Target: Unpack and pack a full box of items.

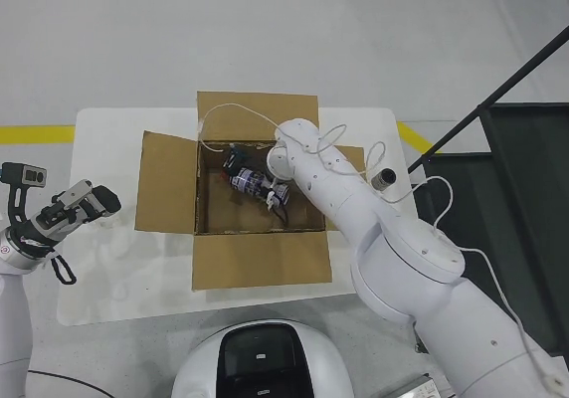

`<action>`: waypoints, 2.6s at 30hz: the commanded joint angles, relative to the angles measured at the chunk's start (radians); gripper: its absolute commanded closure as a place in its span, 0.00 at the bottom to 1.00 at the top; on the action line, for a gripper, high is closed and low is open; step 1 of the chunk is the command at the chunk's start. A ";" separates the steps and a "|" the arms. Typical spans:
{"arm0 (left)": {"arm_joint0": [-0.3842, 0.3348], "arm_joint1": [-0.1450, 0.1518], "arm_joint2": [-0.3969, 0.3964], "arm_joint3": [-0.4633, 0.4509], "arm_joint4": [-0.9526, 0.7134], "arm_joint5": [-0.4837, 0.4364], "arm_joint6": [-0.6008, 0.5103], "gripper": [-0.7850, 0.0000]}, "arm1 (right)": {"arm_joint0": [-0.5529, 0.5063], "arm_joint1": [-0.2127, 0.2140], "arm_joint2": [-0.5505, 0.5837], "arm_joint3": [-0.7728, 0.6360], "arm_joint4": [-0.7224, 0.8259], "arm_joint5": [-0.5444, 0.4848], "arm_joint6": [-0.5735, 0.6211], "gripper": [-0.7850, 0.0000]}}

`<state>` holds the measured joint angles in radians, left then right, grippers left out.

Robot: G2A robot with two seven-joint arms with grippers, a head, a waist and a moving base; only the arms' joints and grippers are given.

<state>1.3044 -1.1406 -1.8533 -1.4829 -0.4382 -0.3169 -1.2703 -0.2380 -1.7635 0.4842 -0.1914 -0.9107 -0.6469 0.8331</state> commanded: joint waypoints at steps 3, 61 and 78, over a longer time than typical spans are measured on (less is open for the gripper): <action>0.000 0.000 0.000 0.000 0.000 0.000 0.000 0.00 | 0.012 0.010 0.006 0.003 -0.002 -0.021 0.002 1.00; 0.000 0.000 0.000 0.000 0.000 0.000 0.000 0.00 | -0.035 0.039 0.059 -0.014 0.006 0.052 0.015 1.00; 0.000 0.000 0.000 0.000 0.000 0.000 0.000 0.00 | -0.032 0.074 0.078 -0.045 -0.012 0.047 0.025 0.00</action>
<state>1.3044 -1.1406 -1.8533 -1.4829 -0.4382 -0.3169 -1.2703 -0.2680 -1.6911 0.5601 -0.2324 -0.9252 -0.5968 0.8626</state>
